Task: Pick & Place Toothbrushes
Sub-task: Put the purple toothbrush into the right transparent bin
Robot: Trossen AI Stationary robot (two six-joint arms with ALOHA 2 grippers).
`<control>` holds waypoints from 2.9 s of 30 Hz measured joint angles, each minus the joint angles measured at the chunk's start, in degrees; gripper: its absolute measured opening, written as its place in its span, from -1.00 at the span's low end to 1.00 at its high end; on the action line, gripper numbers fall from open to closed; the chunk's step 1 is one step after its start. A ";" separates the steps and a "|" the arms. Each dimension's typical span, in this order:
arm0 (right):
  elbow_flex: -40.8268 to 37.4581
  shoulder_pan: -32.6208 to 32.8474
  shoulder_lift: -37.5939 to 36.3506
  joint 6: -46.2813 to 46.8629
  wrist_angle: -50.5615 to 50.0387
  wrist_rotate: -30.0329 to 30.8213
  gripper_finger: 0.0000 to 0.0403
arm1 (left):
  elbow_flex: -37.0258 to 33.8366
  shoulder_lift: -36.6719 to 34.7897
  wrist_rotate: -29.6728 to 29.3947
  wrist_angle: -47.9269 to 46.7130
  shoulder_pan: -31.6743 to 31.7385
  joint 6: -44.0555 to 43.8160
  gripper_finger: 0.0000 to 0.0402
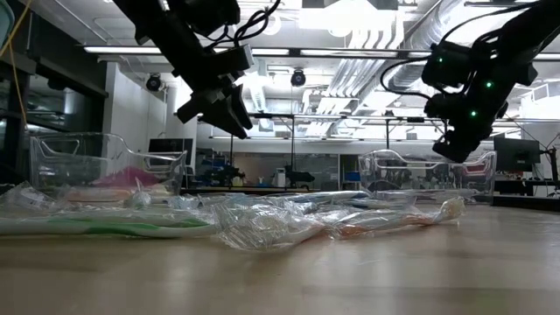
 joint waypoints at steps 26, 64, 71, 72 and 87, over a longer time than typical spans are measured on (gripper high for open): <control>0.04 -0.38 2.31 -0.14 1.76 0.36 -0.31 | 0.00 0.00 0.00 -0.12 0.02 -0.02 -0.12; 0.00 15.96 -13.16 1.38 15.08 -35.85 -0.27 | -4.58 7.45 24.71 6.09 -0.02 4.55 -0.12; 0.00 16.39 -13.14 1.81 15.08 -35.82 -0.27 | -4.20 8.98 24.51 5.57 0.02 2.59 -0.12; 0.00 16.38 -13.14 1.82 15.11 -35.83 -0.27 | -4.20 8.98 24.43 5.51 0.02 2.45 -0.12; -0.02 16.38 -9.65 1.79 16.09 -35.80 -0.27 | -4.09 14.29 22.86 8.46 0.00 -0.59 -0.12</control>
